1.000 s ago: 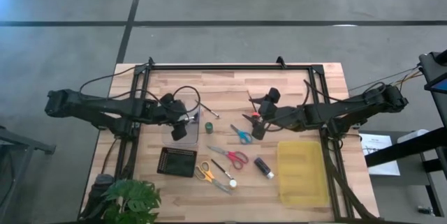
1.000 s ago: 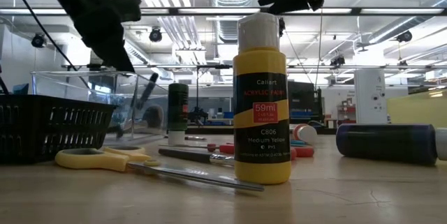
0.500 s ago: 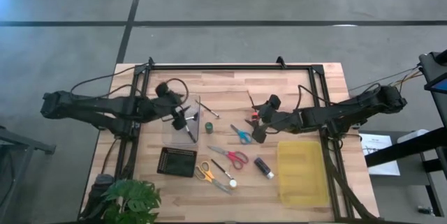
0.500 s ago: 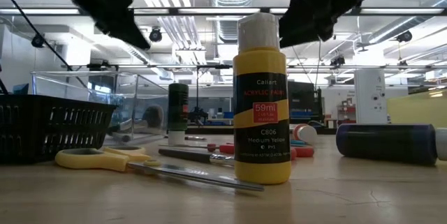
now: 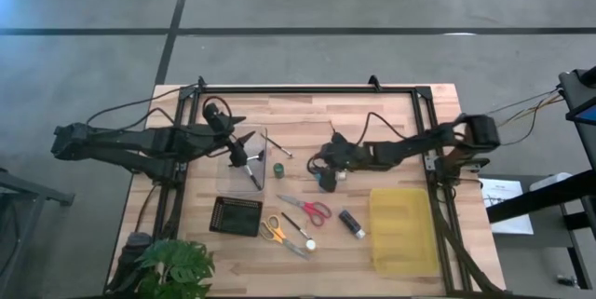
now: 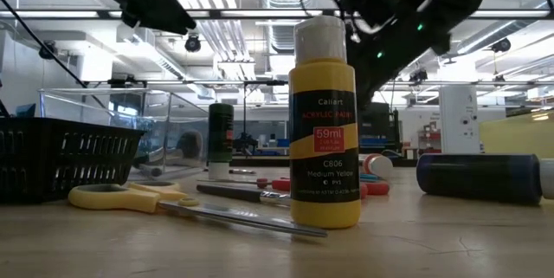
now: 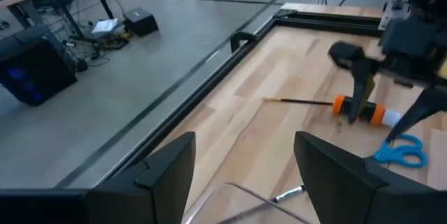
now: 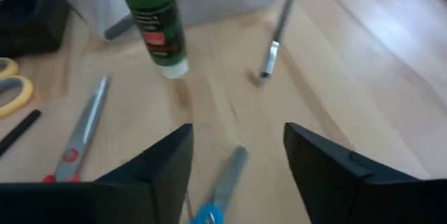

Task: Pick & Place Paint Supplies
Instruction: Put the eyeshadow brush into the transparent bin

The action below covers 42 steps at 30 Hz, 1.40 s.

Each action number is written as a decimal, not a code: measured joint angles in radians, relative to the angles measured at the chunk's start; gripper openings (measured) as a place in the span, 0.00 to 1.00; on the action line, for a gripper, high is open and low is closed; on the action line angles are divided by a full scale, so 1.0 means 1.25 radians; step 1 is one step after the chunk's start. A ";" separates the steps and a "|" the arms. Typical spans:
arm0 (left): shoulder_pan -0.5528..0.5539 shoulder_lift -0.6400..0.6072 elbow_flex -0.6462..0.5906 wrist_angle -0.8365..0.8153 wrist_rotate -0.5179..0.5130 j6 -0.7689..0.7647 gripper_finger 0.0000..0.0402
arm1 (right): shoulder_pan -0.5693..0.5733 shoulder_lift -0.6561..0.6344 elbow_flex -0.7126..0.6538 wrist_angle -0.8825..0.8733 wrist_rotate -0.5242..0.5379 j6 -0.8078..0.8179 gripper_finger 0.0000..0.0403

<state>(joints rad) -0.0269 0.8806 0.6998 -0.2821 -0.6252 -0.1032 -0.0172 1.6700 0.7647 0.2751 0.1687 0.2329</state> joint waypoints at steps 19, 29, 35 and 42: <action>0.000 -0.001 0.000 0.002 0.000 0.017 0.63 | -0.080 0.240 0.162 0.046 -0.080 -0.078 0.38; 0.000 -0.002 -0.001 0.002 0.003 0.020 0.63 | -0.099 0.323 0.230 0.053 -0.094 -0.075 0.38; -0.001 -0.002 -0.001 0.002 0.006 0.021 0.63 | -0.111 0.341 0.239 0.067 -0.103 -0.065 0.38; -0.001 -0.002 -0.001 0.002 0.006 0.021 0.63 | -0.129 0.358 0.238 0.079 -0.120 -0.058 0.38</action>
<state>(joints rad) -0.0280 0.8787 0.6991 -0.2802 -0.6174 -0.0769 -0.1781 2.1179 1.0628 0.3737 0.0187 0.1608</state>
